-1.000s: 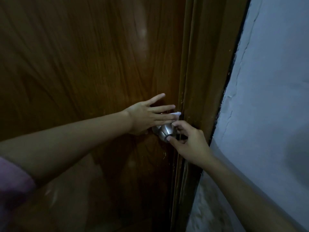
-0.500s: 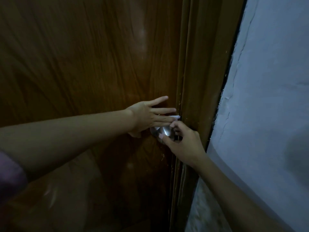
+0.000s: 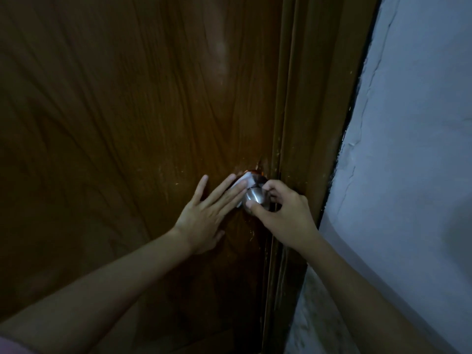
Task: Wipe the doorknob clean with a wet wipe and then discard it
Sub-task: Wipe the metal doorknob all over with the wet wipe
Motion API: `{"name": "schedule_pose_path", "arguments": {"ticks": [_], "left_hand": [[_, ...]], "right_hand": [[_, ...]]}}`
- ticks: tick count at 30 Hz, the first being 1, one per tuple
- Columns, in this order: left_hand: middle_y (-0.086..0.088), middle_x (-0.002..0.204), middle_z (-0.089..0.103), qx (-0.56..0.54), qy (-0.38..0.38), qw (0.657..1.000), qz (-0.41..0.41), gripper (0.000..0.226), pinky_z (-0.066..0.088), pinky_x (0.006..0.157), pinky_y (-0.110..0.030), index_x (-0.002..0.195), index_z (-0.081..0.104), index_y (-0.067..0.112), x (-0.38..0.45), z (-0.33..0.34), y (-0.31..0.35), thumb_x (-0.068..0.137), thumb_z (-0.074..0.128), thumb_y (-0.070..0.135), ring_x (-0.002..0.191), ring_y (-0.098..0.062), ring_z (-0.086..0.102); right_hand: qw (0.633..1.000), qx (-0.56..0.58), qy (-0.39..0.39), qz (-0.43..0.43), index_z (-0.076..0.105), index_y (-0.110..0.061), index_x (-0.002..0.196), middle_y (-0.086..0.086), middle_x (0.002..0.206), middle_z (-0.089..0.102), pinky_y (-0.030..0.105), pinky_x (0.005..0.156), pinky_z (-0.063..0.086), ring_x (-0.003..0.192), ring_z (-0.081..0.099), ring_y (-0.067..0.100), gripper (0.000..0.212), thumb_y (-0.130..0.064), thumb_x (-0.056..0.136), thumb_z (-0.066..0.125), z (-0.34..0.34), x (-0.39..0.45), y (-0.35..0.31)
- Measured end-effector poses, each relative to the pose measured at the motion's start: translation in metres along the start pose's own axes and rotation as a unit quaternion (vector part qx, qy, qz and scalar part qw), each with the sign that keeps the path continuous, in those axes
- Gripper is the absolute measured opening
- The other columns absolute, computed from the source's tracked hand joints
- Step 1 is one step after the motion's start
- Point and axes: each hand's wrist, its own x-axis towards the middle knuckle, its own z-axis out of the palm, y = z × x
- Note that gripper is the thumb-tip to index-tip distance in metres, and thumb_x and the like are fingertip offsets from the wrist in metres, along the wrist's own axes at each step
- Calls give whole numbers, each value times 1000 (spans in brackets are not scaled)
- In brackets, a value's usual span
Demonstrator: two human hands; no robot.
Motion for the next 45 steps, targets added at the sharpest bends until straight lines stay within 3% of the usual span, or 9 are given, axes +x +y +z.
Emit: {"name": "schedule_pose_path", "arguments": {"ticks": [5, 13, 16, 18, 20, 26, 33, 40, 45], "left_hand": [[-10, 130, -56, 8, -78, 997, 19, 100, -35, 95, -50, 128, -43, 11, -14, 8, 14, 87, 38, 54, 123, -27, -46], [-13, 133, -50, 3, -80, 996, 49, 89, -27, 104, -49, 129, -40, 6, -10, -6, 0, 91, 27, 52, 123, -25, -47], [-11, 134, -50, -54, -81, 995, 26, 86, -31, 102, -50, 133, -35, 8, -14, -6, 8, 91, 28, 48, 122, -23, -48], [-9, 139, -45, -139, -80, 987, -10, 83, -29, 104, -47, 137, -28, 10, -14, -13, 16, 92, 32, 43, 126, -21, -44], [-6, 143, -38, -234, -74, 969, -33, 77, -19, 111, -41, 138, -23, 12, -13, -20, 27, 92, 35, 34, 133, -19, -37], [1, 152, -23, -479, -65, 872, -76, 81, -8, 116, -27, 142, -16, 14, -12, -22, 51, 88, 42, 1, 137, -7, -24], [-1, 158, 8, -545, -25, 833, -96, 73, 8, 117, -23, 147, 6, 16, -12, -24, 51, 88, 46, 1, 143, -8, 3], [3, 148, 35, -563, 43, 815, -131, 59, 29, 112, -26, 141, 29, 21, -13, -18, 43, 88, 52, 10, 136, -7, 29], [4, 133, 46, -582, 98, 793, -150, 49, 37, 96, -10, 132, 40, 19, -7, -20, 34, 86, 55, 11, 118, -1, 42]], "right_hand": [[1000, 0, -9, 9, 59, -18, 93, -11, 88, 66, 2, 69, 45, 81, 60, -7, 22, -29, 77, 69, -1, 0, 2], [1000, -10, -5, 20, 58, -19, 92, -14, 83, 62, 4, 70, 46, 77, 59, -6, 22, -29, 76, 70, -1, -2, -4], [993, 1, -5, 114, 55, -24, 101, -16, 81, 63, 15, 70, 53, 75, 63, -1, 27, -36, 79, 66, 1, -12, -4], [958, 121, -36, 257, 56, -13, 110, -2, 87, 69, 29, 68, 58, 78, 69, 13, 31, -29, 84, 61, 7, -23, -1], [879, 302, -74, 361, 58, -8, 112, 9, 98, 70, 33, 70, 58, 87, 70, 20, 24, -14, 89, 52, 14, -31, 1], [785, 483, -44, 385, 61, -14, 113, 7, 115, 65, 36, 83, 48, 108, 59, 22, 31, -15, 92, 38, 35, -26, 1], [698, 583, 39, 414, 48, -9, 129, 13, 130, 55, 42, 94, 37, 120, 49, 26, 53, -42, 94, 26, 31, -17, 6], [707, 591, 110, 372, 43, -1, 130, 19, 132, 51, 40, 89, 43, 121, 48, 30, 52, -37, 96, 29, 28, -12, -3], [796, 513, 129, 295, 60, -13, 96, 6, 105, 64, 37, 94, 42, 110, 55, 21, 35, -27, 98, 29, 24, -11, -16]]}}
